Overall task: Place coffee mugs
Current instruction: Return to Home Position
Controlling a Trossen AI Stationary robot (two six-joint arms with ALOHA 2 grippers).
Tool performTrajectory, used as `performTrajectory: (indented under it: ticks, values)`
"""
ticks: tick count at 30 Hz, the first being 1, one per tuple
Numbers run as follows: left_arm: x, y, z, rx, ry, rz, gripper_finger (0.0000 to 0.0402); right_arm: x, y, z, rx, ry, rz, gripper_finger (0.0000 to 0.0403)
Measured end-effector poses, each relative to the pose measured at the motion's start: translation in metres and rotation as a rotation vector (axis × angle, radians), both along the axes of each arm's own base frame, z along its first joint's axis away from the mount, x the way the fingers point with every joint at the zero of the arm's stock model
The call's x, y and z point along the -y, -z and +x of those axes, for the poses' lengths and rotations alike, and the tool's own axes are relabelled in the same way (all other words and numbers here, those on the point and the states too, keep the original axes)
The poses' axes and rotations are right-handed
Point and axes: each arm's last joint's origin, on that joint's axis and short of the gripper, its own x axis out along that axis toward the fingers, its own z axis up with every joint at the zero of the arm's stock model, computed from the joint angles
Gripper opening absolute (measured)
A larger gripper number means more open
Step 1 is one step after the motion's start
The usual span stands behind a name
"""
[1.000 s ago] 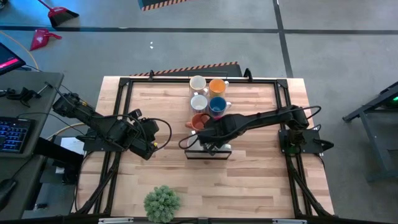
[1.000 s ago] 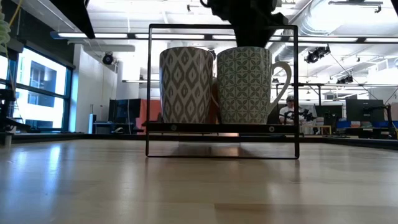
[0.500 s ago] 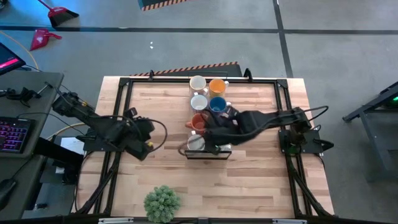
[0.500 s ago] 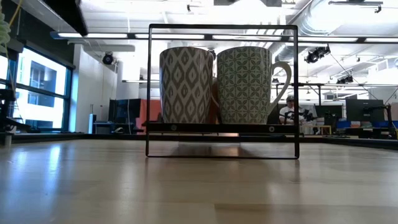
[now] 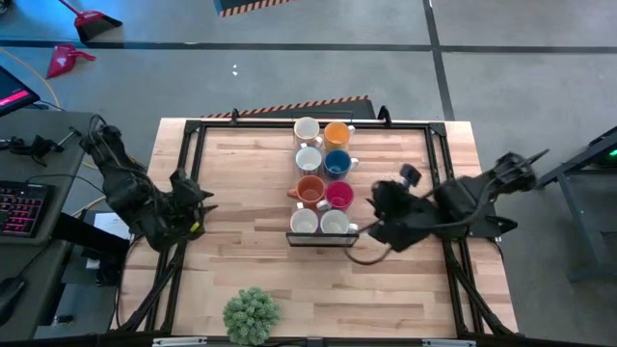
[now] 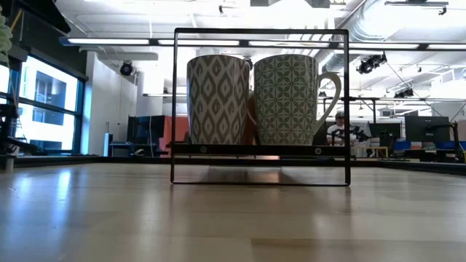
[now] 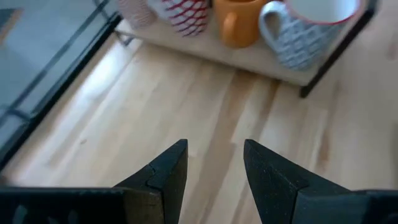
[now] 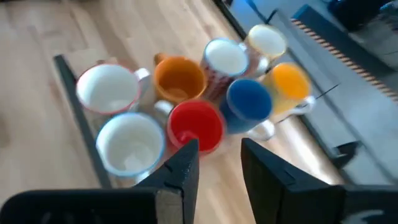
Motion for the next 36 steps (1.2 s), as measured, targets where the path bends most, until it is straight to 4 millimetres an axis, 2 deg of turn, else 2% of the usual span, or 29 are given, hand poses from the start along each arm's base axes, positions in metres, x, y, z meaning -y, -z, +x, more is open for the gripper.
performTrajectory:
  ticks: [4,11,14,17,20,27,36]
  values:
    - [0.001,0.013,-0.002,0.088,0.053,-0.008,0.0147,0.001,0.037,-0.029,0.129,-0.04,0.091,0.0096]
    - [0.002,0.02,0.0,0.195,0.071,0.04,0.0147,0.01,0.12,-0.067,0.43,-0.209,0.299,0.0096]
    - [0.002,0.018,0.001,0.244,0.066,0.037,0.0147,0.018,0.147,-0.078,0.537,-0.251,0.338,0.0096]
    - [0.003,0.015,0.002,0.264,0.1,0.048,0.0147,0.025,0.162,-0.088,0.612,-0.262,0.333,0.0096]
    - [0.003,0.01,0.002,0.294,0.132,0.045,0.0147,0.032,0.169,-0.096,0.663,-0.241,0.297,0.0096]
    - [-0.002,0.006,-0.002,0.308,0.163,0.059,0.0147,0.039,0.156,-0.105,0.779,-0.177,0.371,0.0096]
    - [-0.003,0.006,-0.003,0.235,0.281,0.182,0.0147,0.037,0.154,-0.106,0.765,-0.242,0.42,0.0096]
